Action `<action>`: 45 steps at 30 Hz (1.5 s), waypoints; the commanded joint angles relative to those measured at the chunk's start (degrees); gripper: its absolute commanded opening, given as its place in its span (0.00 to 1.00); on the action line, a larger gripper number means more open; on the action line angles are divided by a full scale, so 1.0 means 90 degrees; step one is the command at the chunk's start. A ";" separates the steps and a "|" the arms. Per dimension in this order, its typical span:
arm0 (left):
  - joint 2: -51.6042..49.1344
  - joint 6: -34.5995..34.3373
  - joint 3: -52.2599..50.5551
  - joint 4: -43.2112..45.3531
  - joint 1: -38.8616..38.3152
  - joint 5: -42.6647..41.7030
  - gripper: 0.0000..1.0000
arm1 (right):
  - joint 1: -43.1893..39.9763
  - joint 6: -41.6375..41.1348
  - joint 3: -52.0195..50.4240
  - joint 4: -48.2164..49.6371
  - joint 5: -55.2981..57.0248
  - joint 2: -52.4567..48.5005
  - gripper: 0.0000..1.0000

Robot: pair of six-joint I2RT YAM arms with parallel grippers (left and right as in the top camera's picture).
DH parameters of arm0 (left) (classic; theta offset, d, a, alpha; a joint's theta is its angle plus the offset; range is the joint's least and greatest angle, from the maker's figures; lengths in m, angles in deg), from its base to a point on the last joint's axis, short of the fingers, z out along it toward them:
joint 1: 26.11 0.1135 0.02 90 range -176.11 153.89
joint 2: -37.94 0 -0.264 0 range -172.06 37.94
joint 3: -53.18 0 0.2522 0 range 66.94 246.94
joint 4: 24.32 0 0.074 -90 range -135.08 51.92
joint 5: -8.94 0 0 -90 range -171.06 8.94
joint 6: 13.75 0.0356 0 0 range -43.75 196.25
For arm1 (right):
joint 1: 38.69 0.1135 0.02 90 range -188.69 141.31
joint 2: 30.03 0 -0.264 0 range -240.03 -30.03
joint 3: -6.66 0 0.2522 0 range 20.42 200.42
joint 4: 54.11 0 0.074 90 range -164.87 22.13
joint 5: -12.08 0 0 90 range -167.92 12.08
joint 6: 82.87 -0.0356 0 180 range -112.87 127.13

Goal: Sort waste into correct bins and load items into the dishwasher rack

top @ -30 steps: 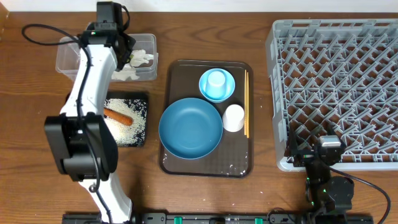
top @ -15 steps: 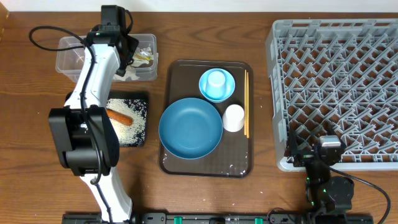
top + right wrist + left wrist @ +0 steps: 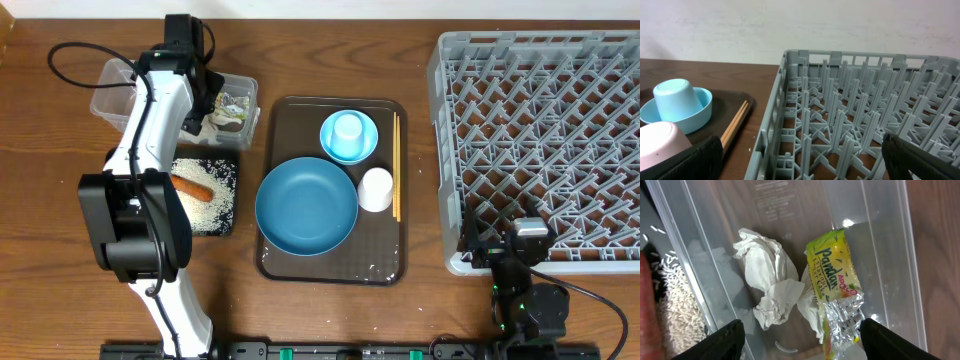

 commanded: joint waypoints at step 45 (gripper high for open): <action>0.1477 0.1316 -0.1455 -0.0874 -0.0015 -0.1081 0.19 | -0.0070 -0.0087 -0.0015 -0.0019 0.0017 0.0002 0.99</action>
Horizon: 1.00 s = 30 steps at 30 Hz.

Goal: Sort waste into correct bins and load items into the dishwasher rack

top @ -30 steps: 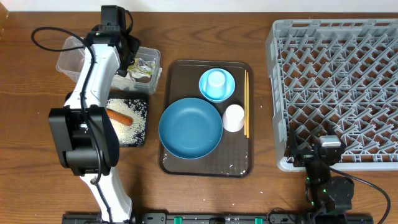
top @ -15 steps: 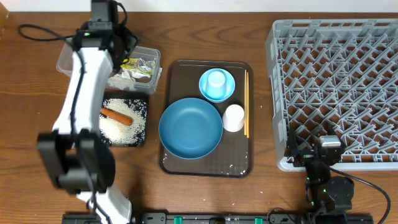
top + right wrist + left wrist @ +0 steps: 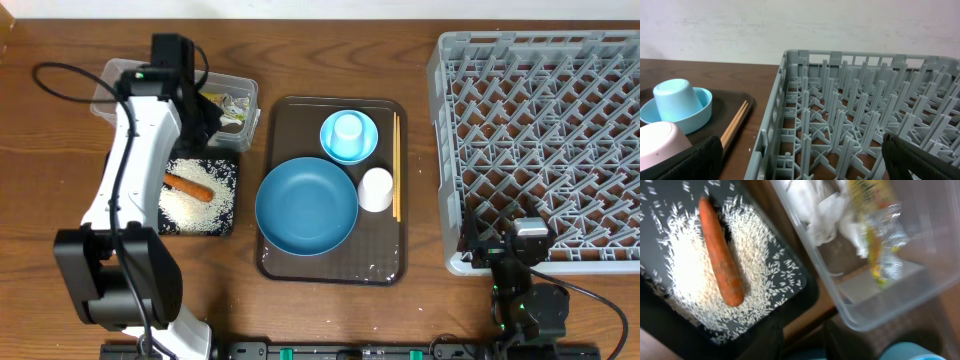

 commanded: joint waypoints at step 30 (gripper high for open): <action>-0.0447 -0.0889 -0.1212 0.2261 -0.0306 -0.0614 0.09 | -0.0070 -0.0087 -0.0015 -0.0022 0.0017 -0.0005 0.99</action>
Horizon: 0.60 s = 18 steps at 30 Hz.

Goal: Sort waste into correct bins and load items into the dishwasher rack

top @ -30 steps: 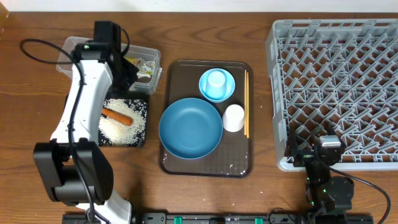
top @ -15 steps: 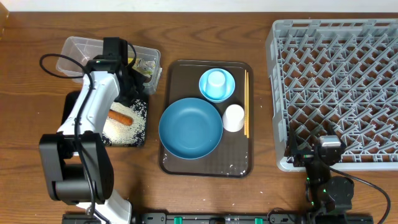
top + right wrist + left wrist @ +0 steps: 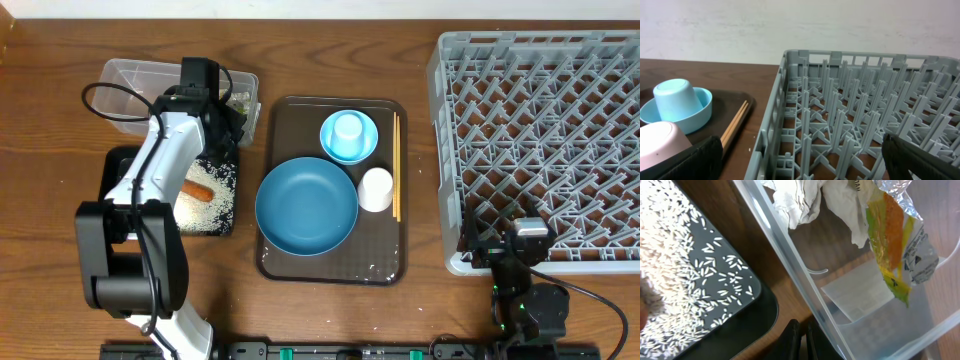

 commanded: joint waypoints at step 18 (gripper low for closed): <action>-0.0090 0.0136 -0.0010 -0.0068 0.0010 -0.0187 0.11 | -0.0070 -0.0087 -0.0015 -0.0022 0.0017 -0.0005 0.99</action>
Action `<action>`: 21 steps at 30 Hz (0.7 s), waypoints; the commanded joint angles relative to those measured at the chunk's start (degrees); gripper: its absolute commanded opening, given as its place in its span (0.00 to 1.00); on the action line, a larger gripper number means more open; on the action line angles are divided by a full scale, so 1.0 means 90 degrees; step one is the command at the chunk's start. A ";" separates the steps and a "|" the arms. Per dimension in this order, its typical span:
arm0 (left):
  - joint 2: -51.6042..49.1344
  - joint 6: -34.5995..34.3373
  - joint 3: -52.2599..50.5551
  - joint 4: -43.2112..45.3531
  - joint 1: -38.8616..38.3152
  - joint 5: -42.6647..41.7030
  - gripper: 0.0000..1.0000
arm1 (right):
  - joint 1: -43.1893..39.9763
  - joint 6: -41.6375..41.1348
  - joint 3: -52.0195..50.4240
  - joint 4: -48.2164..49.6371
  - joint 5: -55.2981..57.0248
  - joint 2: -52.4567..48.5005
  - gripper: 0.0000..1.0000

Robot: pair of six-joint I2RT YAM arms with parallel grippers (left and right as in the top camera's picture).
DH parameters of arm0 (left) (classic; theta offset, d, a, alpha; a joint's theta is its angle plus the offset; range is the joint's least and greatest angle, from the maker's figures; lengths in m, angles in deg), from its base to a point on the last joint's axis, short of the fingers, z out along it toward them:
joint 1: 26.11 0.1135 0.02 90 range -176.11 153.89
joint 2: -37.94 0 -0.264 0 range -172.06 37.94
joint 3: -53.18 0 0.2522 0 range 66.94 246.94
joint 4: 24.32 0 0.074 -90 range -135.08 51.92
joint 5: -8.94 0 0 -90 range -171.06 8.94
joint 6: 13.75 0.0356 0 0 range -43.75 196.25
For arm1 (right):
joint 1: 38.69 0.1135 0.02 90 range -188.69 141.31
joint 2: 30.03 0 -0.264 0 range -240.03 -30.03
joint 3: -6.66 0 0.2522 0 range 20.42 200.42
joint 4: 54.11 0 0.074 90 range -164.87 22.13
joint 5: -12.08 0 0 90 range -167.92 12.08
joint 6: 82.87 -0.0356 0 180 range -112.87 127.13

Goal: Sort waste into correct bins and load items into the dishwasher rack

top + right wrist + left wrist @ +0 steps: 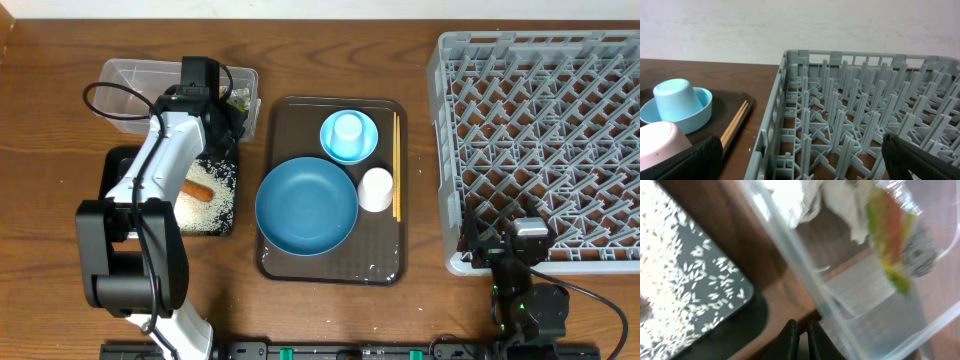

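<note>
A clear plastic bin point(130, 85) at the back left holds crumpled tissue point(810, 200) and a yellow snack wrapper point(892, 235). Below it, a black tray point(225, 218) carries rice and a carrot point(197, 190). My left gripper point(802, 337) is shut, empty, low over the wood between the black tray's corner and the bin's wall. A brown tray point(385, 268) bears a blue plate point(306, 207), a blue bowl point(365, 145) with an upturned blue cup point(347, 127), a white cup point(376, 189) and chopsticks point(396, 180). My right gripper point(800, 157) stands open beside the grey dishwasher rack point(540, 140).
The left arm point(150, 190) stretches over the black tray. The rack's near wall point(771, 135) stands right before the right gripper, with the chopsticks point(734, 125) and the bowl point(682, 110) to its left. Bare wood lies between the brown tray and the rack.
The left wrist view has shifted slightly and blurred, so the left gripper moved a little beside the bin. It remains shut. The right arm has not moved.
My left gripper first hung open above the bin, with tissue and wrapper lying inside. It then stood over the rice tray's edge with its fingers close together. After that it was shut, low between tray and bin, and it stays there. The right arm never moved.
</note>
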 commanded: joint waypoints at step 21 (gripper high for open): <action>0.0561 0.1149 -0.0015 -0.1615 0.0007 -0.0090 0.11 | -0.0070 -0.0090 -0.0015 -0.0019 0.0017 -0.0005 0.99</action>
